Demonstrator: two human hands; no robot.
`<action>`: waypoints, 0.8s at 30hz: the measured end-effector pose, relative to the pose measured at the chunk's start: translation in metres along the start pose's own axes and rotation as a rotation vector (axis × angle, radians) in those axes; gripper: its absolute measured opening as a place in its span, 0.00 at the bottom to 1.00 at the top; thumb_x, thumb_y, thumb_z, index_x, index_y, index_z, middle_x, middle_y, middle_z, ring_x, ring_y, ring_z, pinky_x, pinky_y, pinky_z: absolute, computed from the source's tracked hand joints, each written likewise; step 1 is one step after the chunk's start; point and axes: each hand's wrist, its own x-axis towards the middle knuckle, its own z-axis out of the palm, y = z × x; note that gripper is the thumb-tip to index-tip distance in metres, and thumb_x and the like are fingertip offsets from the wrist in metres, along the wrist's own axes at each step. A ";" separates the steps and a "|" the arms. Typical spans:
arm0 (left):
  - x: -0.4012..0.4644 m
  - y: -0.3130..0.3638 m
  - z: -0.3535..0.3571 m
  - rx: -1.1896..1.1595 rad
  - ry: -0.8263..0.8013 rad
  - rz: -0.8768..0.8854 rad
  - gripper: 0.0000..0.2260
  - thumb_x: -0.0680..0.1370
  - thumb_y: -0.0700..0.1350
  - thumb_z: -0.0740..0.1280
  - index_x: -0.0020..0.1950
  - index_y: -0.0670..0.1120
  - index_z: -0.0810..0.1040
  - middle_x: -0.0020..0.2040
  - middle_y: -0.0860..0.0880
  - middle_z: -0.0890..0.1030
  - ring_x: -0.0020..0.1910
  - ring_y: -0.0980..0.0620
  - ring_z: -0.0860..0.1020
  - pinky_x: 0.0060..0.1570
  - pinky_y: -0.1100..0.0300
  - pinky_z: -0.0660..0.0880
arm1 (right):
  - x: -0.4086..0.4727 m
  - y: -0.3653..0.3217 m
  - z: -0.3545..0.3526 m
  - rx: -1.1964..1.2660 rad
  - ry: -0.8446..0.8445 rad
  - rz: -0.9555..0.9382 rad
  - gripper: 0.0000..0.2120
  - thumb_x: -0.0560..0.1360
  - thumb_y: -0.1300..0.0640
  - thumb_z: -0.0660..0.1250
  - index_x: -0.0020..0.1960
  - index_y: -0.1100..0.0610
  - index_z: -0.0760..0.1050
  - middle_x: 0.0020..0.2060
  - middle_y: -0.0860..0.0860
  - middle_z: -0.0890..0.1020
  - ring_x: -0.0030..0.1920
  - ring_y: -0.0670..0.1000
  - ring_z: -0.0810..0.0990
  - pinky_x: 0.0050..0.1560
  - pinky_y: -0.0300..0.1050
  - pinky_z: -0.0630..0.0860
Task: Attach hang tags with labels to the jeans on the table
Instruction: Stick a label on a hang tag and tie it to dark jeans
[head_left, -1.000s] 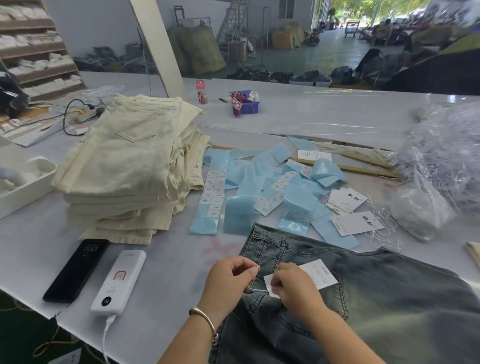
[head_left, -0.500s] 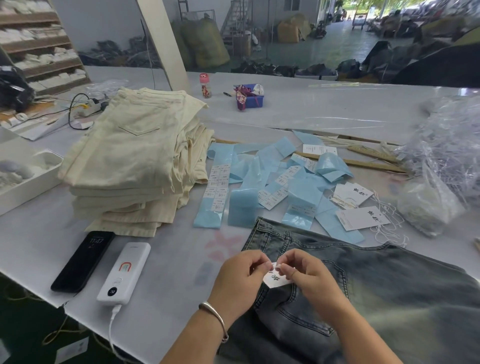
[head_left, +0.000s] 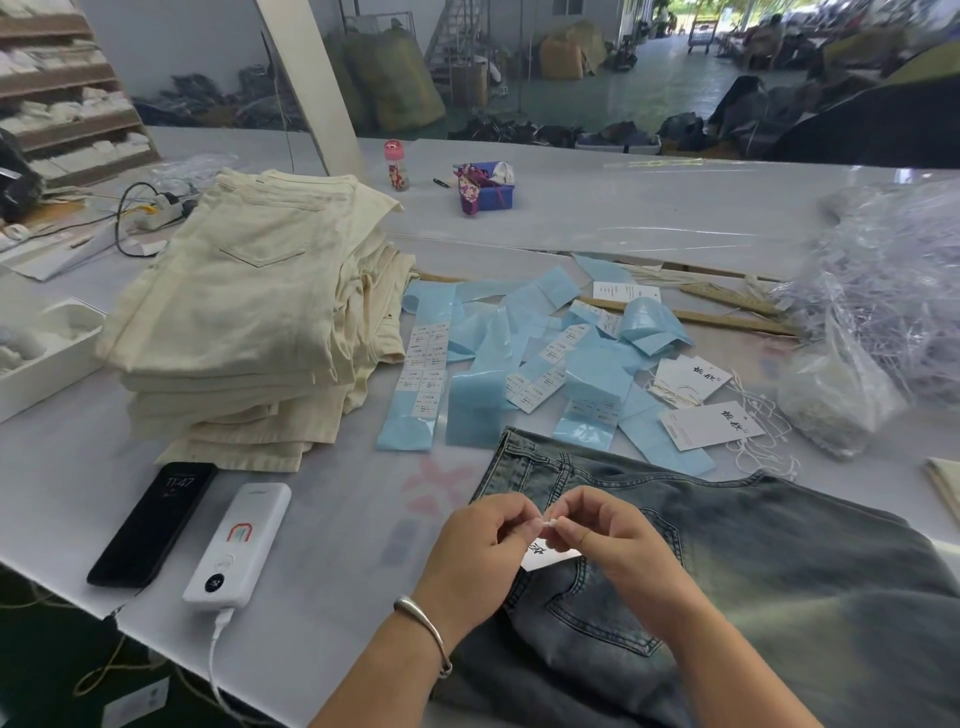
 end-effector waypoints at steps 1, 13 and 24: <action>-0.001 0.001 0.000 0.000 0.000 0.005 0.06 0.78 0.42 0.67 0.41 0.48 0.80 0.32 0.56 0.76 0.35 0.59 0.72 0.38 0.64 0.70 | 0.000 0.000 0.000 -0.005 0.005 0.001 0.04 0.76 0.70 0.64 0.48 0.72 0.74 0.37 0.54 0.81 0.40 0.48 0.80 0.46 0.40 0.77; -0.007 0.001 -0.002 0.034 0.014 -0.009 0.08 0.78 0.42 0.66 0.40 0.49 0.79 0.31 0.61 0.75 0.33 0.61 0.73 0.34 0.71 0.66 | 0.002 -0.005 0.004 -0.161 -0.031 -0.020 0.02 0.76 0.70 0.65 0.47 0.67 0.76 0.38 0.54 0.83 0.42 0.51 0.82 0.51 0.45 0.79; -0.007 0.006 -0.002 0.279 0.048 0.043 0.06 0.79 0.47 0.65 0.42 0.51 0.78 0.32 0.58 0.73 0.34 0.57 0.72 0.33 0.68 0.66 | -0.001 -0.012 0.008 -0.440 0.031 -0.047 0.04 0.76 0.66 0.68 0.44 0.59 0.77 0.34 0.47 0.81 0.37 0.40 0.78 0.43 0.36 0.74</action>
